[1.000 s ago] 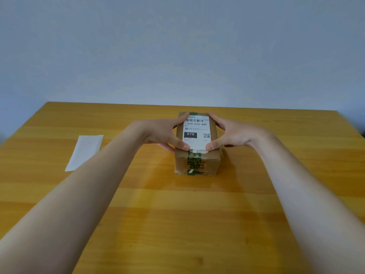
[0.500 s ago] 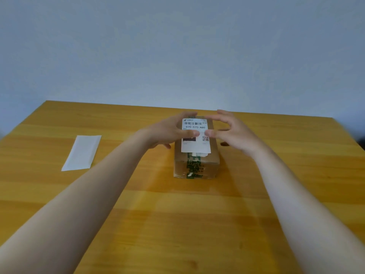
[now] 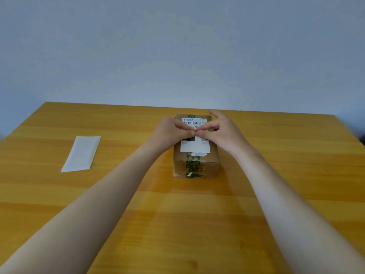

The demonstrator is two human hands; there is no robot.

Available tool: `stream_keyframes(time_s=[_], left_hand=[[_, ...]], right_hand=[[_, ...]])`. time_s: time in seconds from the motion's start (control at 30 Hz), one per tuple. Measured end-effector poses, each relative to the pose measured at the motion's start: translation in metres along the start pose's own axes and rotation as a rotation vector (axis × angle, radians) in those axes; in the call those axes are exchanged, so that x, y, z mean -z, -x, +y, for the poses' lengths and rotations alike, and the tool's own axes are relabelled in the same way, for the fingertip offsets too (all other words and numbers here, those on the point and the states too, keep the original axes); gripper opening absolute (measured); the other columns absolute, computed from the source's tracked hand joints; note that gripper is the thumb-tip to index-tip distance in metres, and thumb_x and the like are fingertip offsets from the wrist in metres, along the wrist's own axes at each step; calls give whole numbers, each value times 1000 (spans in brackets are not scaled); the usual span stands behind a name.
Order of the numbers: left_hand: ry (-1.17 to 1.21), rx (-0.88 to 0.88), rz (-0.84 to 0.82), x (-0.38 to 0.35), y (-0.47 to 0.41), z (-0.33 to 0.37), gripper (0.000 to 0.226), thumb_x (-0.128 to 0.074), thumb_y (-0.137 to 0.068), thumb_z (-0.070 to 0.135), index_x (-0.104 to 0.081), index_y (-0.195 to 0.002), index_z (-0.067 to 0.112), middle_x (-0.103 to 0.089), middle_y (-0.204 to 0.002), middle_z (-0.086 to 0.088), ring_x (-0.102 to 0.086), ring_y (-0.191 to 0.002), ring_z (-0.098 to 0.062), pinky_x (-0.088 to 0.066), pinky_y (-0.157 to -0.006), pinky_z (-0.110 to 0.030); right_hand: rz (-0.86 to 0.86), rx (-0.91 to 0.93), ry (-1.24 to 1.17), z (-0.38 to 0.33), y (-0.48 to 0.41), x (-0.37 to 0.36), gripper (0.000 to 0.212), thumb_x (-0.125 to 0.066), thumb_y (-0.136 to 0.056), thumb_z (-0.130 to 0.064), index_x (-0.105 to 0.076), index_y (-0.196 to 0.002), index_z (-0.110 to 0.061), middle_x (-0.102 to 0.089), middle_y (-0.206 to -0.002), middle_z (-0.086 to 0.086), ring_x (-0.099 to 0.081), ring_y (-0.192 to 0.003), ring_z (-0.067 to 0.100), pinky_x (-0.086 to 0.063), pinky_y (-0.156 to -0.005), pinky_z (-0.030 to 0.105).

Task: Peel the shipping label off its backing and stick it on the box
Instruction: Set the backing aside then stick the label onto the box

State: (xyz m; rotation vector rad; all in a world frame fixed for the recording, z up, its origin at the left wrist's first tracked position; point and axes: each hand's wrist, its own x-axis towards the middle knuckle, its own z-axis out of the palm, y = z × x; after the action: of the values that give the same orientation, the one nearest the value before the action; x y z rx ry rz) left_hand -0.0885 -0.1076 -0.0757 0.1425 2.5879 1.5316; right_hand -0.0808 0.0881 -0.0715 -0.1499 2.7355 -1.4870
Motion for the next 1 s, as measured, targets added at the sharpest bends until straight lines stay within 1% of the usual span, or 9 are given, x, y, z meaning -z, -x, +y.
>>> stream_keyframes(time_s=[0.1, 0.17, 0.23, 0.3, 0.4, 0.63, 0.8, 0.9, 1.0], left_hand=[[38, -30, -15, 2, 1, -3, 16, -86, -86, 32, -86, -102, 31, -74, -107, 12, -65, -111, -7, -61, -84, -28], [27, -56, -40, 5, 2, -4, 24, -87, -85, 31, -84, -109, 31, -69, -128, 1, -50, -140, -11, -56, -103, -37], [-19, -50, -76, 8, 4, -2, 35, -86, -87, 30, -80, -122, 30, -53, -157, -7, -36, -153, -14, -54, -106, -39], [-44, -6, -131, 10, 3, -2, 45, -85, -87, 32, -75, -131, 33, -38, -168, -7, -49, -145, -21, -62, -95, -41], [-111, 28, -211, 13, 1, -3, 56, -86, -85, 41, -67, -138, 44, -49, -158, 1, -67, -115, -21, -66, -85, -46], [-133, 48, -323, 18, -1, 0, 80, -88, -83, 37, -51, -153, 44, -46, -156, 0, -65, -119, -23, -64, -91, -43], [-183, 55, -379, 24, 1, 1, 89, -86, -85, 36, -39, -160, 44, -43, -152, 8, -61, -124, -22, -63, -91, -37], [-218, 85, -412, 27, 0, -2, 101, -87, -83, 42, -26, -164, 48, -30, -166, 6, -57, -128, -21, -64, -89, -34], [-181, 132, -441, 31, 2, -4, 112, -86, -85, 39, -9, -166, 50, -32, -168, 9, -57, -129, -19, -63, -92, -33]], right_hand=[[-45, -19, -15, 0, 1, 2, 22, -86, -86, -36, -83, -108, -35, -25, -175, -8, -19, -161, 21, -30, -120, 44], [-75, -40, 6, 2, 2, 3, 29, -85, -86, -40, -80, -115, -39, -19, -176, -9, -15, -162, 21, -27, -124, 49], [-114, -55, 39, 3, 2, 4, 38, -84, -86, -44, -76, -123, -43, -13, -177, -9, -11, -163, 22, -25, -127, 53], [-158, -69, 57, 4, 3, 6, 48, -84, -85, -48, -72, -131, -46, -6, -178, -10, -8, -164, 23, -21, -127, 54], [-227, -98, 75, 5, 4, 12, 60, -86, -81, -52, -64, -137, -53, 1, -178, -10, -5, -164, 24, -19, -126, 52], [-360, -156, 143, 5, -1, 17, 88, -90, -75, -51, -46, -150, -59, 5, -178, -7, -6, -164, 26, -28, -121, 46], [-410, -135, 173, 1, -3, 21, 95, -88, -80, -44, -35, -158, -54, 4, -178, -8, -9, -164, 24, -29, -119, 39], [-420, -159, 188, 4, -5, 21, 105, -90, -76, -47, -27, -160, -59, 2, -178, -11, -15, -162, 26, -43, -116, 44], [-442, -224, 170, 8, -9, 22, 125, -94, -54, -59, -21, -155, -69, -13, -175, -18, -40, -149, 29, -62, -94, 50]])
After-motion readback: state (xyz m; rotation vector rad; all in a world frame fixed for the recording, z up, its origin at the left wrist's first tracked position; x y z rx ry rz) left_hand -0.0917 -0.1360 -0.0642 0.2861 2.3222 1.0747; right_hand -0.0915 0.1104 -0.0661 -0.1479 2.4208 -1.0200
